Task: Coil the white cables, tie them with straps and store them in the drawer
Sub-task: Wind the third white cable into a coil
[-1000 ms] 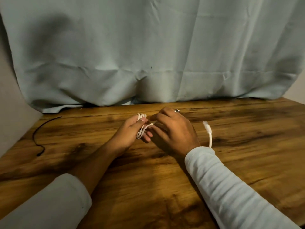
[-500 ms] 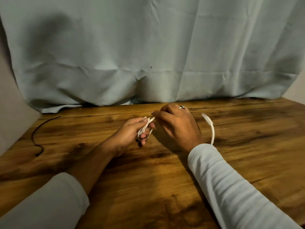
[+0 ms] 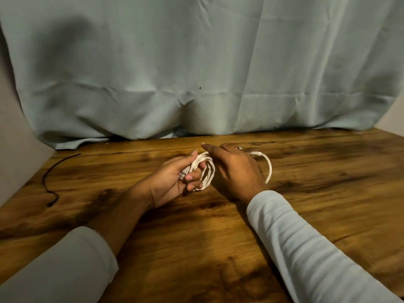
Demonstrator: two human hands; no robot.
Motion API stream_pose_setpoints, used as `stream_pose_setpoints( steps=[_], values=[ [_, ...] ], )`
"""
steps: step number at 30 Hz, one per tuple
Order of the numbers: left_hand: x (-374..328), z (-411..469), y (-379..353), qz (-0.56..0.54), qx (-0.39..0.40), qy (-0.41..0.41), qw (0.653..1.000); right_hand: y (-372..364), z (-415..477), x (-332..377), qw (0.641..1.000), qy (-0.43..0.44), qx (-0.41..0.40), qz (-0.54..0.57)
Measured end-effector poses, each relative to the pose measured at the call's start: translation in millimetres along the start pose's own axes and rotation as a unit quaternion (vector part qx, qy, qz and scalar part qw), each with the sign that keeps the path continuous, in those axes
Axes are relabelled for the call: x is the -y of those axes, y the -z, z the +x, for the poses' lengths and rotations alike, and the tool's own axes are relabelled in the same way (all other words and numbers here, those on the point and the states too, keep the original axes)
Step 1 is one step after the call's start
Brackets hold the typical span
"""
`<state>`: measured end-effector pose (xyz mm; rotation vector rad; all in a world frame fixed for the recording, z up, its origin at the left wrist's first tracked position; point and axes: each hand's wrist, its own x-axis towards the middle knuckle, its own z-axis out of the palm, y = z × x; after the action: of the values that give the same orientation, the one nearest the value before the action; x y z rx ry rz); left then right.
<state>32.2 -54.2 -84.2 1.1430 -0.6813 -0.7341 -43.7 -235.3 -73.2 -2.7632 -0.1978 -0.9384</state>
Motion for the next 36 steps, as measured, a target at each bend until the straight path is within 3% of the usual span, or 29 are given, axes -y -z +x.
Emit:
stream_pose_setpoints(
  steps=[4,10,15,19,23,28,36],
  values=[
    [-4.1,-2.4,-0.7,-0.111,0.03,0.022,0.993,-6.1,0.4,-3.5,0.999,-0.012,0.03,-0.023],
    [-14.5,-0.9,15.0,-0.284,-0.023,-0.052,0.957,-13.4,-5.2,4.4,0.988,0.022,0.108,-0.11],
    [-16.5,-0.2,20.9,-0.291,-0.153,-0.099,0.939,-17.4,-4.9,24.3,0.979,0.111,0.135,-0.103],
    [-11.1,5.5,23.6,-0.197,-0.194,-0.111,0.954,-13.7,-5.0,33.8,0.977,0.151,0.127,-0.078],
    [-4.3,7.2,18.7,-0.012,-0.212,-0.116,0.97,-8.0,-4.5,38.7,0.979,0.165,0.116,-0.021],
    [10.2,8.6,12.1,0.208,-0.204,-0.087,0.953,1.9,-1.8,30.8,0.987,0.146,0.064,0.01],
    [6.3,4.6,1.4,0.245,-0.13,-0.052,0.959,10.1,0.7,-0.2,0.996,0.065,-0.038,0.055]
  ],
)
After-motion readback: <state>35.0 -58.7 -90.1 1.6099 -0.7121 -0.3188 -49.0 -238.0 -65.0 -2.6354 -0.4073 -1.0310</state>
